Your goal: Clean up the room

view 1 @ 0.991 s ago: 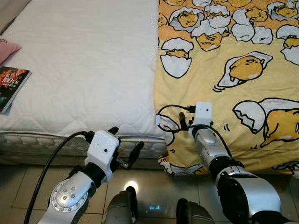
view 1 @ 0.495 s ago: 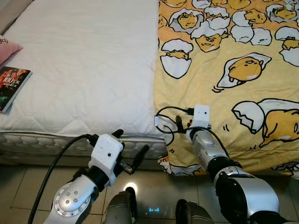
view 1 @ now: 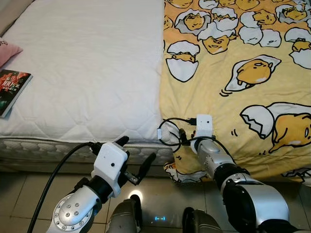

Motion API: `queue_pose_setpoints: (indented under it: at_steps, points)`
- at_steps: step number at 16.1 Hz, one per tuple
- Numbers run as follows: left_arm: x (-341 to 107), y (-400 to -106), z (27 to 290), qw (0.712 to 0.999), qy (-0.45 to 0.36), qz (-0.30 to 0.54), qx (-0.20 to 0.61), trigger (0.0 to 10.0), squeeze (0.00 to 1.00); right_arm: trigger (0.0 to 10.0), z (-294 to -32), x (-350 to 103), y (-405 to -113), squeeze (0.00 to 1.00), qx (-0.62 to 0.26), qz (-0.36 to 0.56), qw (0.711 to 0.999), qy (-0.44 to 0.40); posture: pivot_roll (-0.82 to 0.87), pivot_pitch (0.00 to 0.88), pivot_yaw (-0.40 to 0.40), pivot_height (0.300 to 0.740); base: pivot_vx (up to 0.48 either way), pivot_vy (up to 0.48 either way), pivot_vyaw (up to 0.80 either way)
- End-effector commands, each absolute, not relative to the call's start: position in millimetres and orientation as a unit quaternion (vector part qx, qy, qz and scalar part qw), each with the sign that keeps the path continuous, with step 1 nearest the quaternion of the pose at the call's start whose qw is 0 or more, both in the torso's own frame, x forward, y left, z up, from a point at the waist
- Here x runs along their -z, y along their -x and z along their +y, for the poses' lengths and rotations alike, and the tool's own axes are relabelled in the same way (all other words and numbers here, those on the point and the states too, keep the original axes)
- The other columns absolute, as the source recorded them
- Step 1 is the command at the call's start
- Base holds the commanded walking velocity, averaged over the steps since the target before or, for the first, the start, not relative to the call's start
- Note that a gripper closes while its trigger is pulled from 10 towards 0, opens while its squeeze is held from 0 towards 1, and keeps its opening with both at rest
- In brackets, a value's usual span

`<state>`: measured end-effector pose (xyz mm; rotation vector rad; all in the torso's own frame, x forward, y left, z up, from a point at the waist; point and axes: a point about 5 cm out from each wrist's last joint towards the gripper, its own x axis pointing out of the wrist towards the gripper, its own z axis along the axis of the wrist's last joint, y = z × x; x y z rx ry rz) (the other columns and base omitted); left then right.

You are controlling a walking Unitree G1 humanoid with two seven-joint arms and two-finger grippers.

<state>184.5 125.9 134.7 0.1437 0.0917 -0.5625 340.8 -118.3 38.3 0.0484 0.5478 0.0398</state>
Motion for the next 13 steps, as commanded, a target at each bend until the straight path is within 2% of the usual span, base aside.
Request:
queue_pose_setpoints:
  at_steps: [1, 12, 13]
  points:
    - [-136.9, -181.3, 124.3, 0.956, -0.072, 0.044, 0.281, 10.0, 0.00, 10.0, -117.0, -30.5, -334.9, 0.00, -0.020, 0.292, 0.956, -0.009, 0.26, 0.252, 0.027, 0.740, 0.000, 0.000, 0.00]
    - [-137.0, -176.0, 125.2, 0.955, -0.069, 0.051, 0.283, 10.0, 0.00, 10.0, -116.1, -28.9, -333.6, 0.00, -0.014, 0.296, 0.955, -0.006, 0.26, 0.282, 0.034, 0.740, 0.000, 0.000, 0.00]
    - [-137.1, -175.6, 125.2, 0.955, -0.069, 0.051, 0.283, 10.0, 0.00, 9.4, -116.1, -28.6, -333.3, 0.00, -0.014, 0.297, 0.955, -0.006, 0.26, 0.284, 0.035, 0.740, 0.000, 0.000, 0.00]
